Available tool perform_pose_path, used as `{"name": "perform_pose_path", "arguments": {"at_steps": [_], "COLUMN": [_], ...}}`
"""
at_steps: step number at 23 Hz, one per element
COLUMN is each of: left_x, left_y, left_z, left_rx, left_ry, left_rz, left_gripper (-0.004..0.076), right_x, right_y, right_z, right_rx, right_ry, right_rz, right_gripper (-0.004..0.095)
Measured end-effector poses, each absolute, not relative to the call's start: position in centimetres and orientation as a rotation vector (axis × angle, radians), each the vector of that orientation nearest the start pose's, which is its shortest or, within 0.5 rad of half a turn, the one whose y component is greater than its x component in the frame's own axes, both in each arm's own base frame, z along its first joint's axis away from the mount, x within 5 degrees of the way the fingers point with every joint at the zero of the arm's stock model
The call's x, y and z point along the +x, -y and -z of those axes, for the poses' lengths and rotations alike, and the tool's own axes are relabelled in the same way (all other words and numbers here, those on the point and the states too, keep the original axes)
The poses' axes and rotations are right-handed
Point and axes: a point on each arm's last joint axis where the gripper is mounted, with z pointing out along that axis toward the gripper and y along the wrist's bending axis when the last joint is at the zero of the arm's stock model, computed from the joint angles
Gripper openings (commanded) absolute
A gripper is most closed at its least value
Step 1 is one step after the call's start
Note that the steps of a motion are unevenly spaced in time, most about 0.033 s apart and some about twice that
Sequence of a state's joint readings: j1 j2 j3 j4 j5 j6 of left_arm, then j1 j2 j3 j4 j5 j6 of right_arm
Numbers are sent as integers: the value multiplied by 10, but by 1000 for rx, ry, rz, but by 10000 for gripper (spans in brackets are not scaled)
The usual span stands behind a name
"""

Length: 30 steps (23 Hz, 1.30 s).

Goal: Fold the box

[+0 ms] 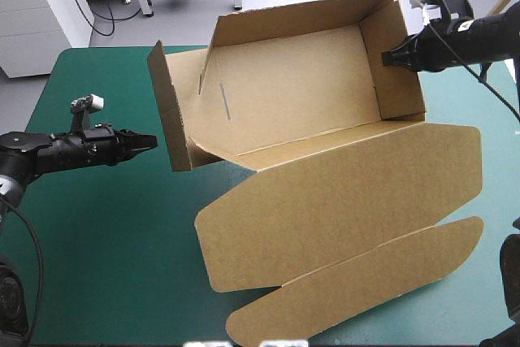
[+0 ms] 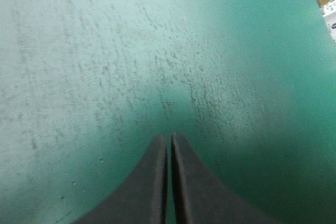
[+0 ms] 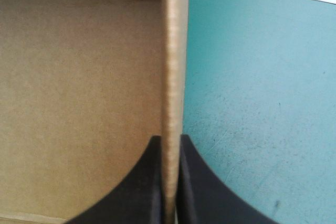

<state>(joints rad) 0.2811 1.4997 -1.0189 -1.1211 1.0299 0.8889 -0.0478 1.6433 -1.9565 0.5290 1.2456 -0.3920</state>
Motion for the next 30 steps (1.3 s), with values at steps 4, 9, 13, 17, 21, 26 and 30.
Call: {"name": "perform_pose_path", "arguments": {"at_steps": [4, 9, 13, 17, 21, 26, 30], "left_x": [297, 294, 295, 296, 291, 281, 272], "left_y": [-8, -3, 0, 0, 2, 6, 22], "left_z": [-285, -290, -295, -300, -307, -325, -345], "left_rx": [98, 155, 129, 101, 116, 146, 240], "left_ry": [-2267, -2225, -2170, -2128, -2108, -2051, -2000], "left_rz": [1048, 1138, 1203, 1230, 1220, 1204, 1207], "left_gripper": [296, 629, 657, 656, 656, 654, 654], "right_x": [339, 339, 339, 339, 339, 339, 338], "right_y": [-27, -27, -27, -27, -27, -27, -41], "right_z": [-463, -463, -463, -463, -463, -462, -460], "right_rx": [-417, -417, -417, -417, -417, -413, -441], "right_ry": [-2254, -2254, -2254, -2254, -2254, -2257, -2283], "right_rz": [-458, -458, -458, -458, -457, -456, -398], "right_gripper": [-19, -19, -19, -17, -17, -11, -12]}}
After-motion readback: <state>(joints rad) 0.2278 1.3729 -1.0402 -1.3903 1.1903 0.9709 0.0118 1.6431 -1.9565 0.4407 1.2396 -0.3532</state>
